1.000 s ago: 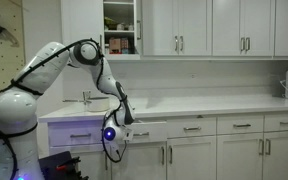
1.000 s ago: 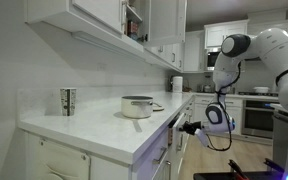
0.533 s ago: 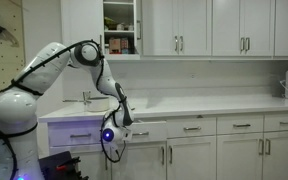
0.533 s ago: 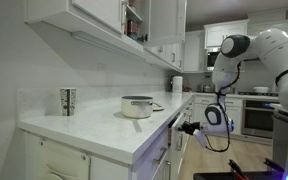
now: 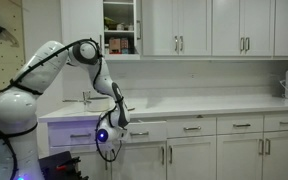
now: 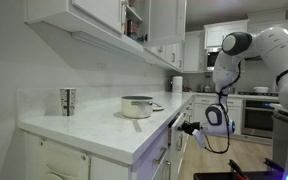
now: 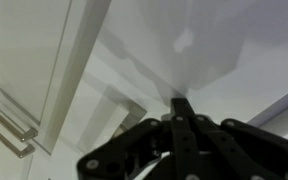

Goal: Close the top right drawer of the kitchen unit

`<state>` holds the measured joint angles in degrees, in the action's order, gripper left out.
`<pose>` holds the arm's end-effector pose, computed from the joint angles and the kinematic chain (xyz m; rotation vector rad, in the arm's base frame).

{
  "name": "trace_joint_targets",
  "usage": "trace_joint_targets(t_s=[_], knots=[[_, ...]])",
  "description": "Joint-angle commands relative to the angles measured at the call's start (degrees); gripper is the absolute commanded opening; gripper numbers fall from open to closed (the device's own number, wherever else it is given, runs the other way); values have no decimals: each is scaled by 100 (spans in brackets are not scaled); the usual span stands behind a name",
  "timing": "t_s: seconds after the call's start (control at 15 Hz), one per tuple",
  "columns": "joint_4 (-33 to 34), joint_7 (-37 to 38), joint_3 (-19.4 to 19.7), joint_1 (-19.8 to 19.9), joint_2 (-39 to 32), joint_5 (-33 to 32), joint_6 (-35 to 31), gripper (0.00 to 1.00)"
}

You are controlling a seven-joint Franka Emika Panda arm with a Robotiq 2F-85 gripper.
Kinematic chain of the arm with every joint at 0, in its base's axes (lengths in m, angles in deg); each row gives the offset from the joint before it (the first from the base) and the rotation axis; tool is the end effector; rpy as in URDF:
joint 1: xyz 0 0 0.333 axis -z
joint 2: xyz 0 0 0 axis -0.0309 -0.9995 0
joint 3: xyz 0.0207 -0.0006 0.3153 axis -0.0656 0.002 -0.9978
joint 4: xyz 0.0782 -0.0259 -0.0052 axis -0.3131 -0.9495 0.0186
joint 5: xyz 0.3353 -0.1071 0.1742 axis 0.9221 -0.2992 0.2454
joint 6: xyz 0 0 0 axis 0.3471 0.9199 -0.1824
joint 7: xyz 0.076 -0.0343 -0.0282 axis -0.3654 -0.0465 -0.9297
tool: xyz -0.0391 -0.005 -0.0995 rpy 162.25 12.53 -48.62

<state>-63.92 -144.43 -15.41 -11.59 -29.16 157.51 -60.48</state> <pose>0.4555 0.0986 0.0761 -2.0082 0.2555 -1.0255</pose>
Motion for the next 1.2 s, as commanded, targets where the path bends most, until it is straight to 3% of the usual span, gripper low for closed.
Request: trace_joint_targets(t_s=[0.0,0.33,1.07,1.13], knots=[[-578,-109,-281,-221,661,170,411,0],[-989,-31,-389,-184,1056,171,676,0],[-122,-191,-393,-319,499,340,109,0],[-22,-165,-374,-346,504,347,-105,26]])
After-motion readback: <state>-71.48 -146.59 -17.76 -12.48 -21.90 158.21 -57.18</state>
